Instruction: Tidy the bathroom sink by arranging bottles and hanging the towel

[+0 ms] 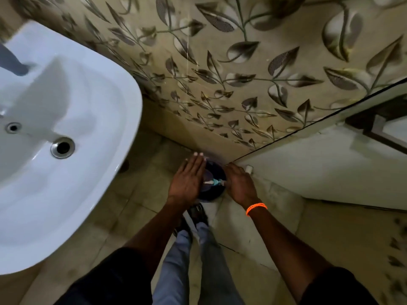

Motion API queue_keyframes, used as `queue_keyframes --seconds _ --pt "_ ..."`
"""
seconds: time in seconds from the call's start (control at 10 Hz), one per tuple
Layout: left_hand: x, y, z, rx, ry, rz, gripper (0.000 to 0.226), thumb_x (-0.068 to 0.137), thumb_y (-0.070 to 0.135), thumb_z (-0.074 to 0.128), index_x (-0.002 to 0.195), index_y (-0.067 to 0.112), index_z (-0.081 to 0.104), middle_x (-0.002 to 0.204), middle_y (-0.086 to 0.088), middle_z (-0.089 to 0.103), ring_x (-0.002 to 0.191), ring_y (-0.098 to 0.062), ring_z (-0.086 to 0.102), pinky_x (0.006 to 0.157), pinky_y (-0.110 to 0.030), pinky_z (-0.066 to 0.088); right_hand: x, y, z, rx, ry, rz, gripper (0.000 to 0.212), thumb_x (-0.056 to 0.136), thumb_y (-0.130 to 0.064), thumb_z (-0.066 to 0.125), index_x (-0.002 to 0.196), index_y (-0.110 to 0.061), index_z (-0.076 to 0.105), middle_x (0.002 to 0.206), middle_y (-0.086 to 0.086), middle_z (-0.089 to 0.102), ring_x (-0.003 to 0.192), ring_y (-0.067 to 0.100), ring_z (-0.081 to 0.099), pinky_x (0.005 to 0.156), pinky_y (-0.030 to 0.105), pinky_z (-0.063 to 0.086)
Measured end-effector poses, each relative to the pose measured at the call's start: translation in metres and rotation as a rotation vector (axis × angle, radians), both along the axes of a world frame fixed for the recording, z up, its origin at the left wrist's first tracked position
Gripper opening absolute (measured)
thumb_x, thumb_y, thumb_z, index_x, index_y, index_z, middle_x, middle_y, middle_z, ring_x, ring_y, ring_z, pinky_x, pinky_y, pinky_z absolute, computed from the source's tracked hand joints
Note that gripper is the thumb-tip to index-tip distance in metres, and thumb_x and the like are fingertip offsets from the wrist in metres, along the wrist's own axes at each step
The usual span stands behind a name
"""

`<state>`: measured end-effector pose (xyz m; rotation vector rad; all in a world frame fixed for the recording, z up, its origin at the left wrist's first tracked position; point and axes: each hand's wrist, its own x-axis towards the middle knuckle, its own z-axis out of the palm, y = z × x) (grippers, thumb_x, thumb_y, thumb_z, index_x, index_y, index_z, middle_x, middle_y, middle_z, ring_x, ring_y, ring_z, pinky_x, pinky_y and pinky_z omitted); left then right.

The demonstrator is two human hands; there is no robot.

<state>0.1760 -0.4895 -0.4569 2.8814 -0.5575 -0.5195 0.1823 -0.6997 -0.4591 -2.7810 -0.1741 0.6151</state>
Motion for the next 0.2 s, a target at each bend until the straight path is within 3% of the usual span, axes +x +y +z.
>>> queue_keyframes --seconds 0.1,0.2 --pt "0.004 0.006 0.018 -0.035 -0.096 0.068 0.062 0.109 0.040 0.017 0.162 0.009 0.012 0.172 -0.009 0.007 0.159 -0.024 -0.001 0.129 -0.045 0.011 0.006 -0.002 0.008 -0.010 -0.077 0.035 0.054 0.092 -0.029 0.063 0.143 -0.015 0.051 0.149 0.009 0.052 0.137 0.030 0.048 0.107 0.045 0.045" --pt "0.020 0.019 0.046 -0.053 -0.154 0.148 0.062 0.110 0.042 0.019 0.163 0.010 0.012 0.172 -0.009 0.008 0.159 -0.024 -0.001 0.129 -0.045 0.010 0.023 0.012 0.029 0.025 -0.204 0.067 0.055 0.097 -0.037 0.058 0.147 -0.016 0.048 0.156 0.008 0.046 0.144 0.028 0.042 0.112 0.044 0.038"
